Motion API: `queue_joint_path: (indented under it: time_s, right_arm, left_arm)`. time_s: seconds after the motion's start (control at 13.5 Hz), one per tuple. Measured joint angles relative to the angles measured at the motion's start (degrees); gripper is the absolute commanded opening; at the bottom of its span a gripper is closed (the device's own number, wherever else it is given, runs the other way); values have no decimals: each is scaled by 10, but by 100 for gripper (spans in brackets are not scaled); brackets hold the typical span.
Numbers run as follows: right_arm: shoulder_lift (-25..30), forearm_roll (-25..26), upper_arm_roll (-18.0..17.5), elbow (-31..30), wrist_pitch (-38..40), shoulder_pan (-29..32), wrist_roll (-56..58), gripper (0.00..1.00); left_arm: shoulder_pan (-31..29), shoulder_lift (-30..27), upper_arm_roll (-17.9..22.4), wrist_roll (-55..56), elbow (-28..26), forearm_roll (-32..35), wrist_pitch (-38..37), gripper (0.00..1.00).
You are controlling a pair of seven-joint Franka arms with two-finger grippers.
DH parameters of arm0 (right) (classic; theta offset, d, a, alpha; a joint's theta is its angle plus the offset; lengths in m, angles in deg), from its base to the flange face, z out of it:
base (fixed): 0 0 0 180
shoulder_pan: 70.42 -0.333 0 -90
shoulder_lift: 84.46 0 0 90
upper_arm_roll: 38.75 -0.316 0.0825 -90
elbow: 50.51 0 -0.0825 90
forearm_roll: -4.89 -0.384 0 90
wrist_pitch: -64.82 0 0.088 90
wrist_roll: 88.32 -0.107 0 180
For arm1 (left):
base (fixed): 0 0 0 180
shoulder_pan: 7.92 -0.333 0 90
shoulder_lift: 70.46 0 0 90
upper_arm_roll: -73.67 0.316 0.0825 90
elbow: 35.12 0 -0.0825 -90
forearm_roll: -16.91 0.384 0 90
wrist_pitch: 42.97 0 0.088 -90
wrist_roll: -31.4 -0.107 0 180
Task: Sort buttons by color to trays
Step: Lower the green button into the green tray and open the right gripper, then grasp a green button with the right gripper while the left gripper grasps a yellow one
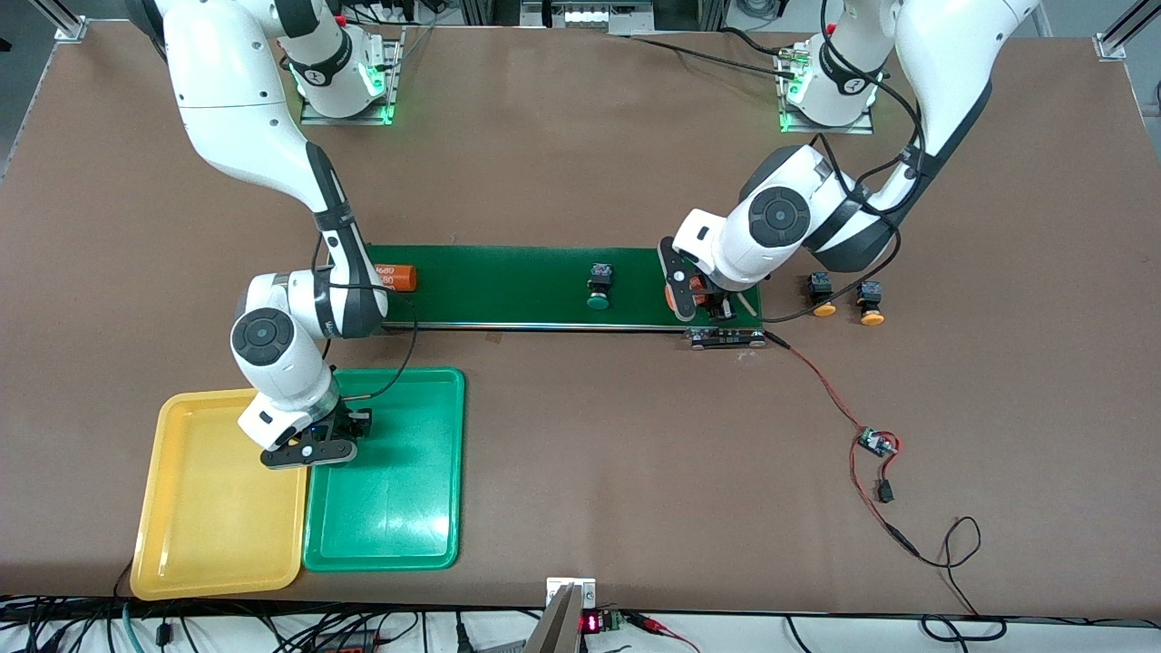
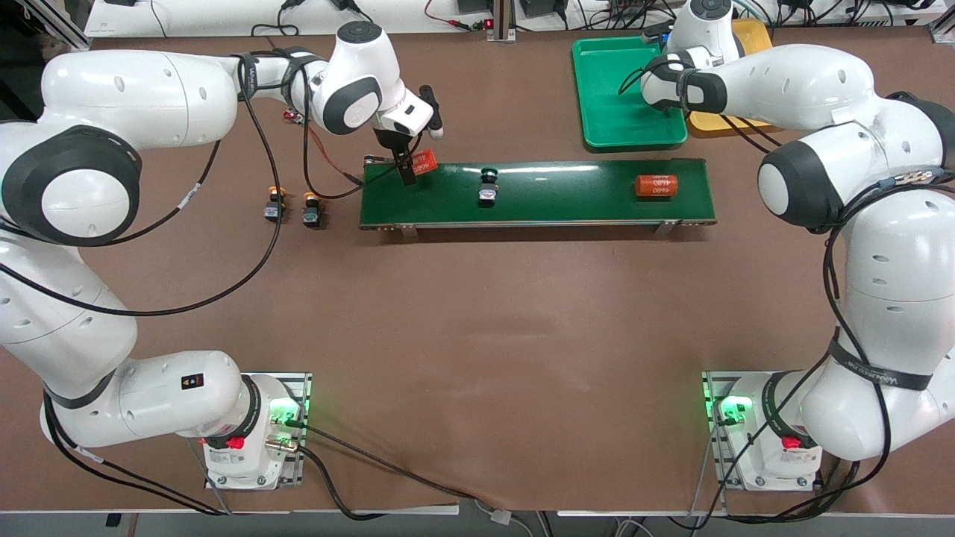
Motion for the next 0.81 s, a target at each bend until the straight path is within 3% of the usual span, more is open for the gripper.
queue_joint_path:
  time_s: [0.07, 0.22, 0.3, 0.37, 0.81]
  right_arm:
    - [-1, 0, 0, 0, 0, 0, 0, 60]
    - [-3, -2, 0, 0, 0, -1, -1, 78]
    - [-4, -6, -1, 0, 0, -1, -1, 81]
    - [-4, -11, -1, 0, 0, -2, -1, 98]
    - [3, -23, -7, 3, 1, -11, -2, 100]
  left_arm:
    - [3, 1, 0, -10, -7, 0, 12, 30]
    - [5, 3, 0, -16, -26, 1, 48, 100]
    - [4, 3, 1, -17, -32, 1, 57, 100]
    - [2, 3, 1, -19, -34, 1, 61, 100]
    - [-37, -37, 5, -19, -27, 1, 43, 100]
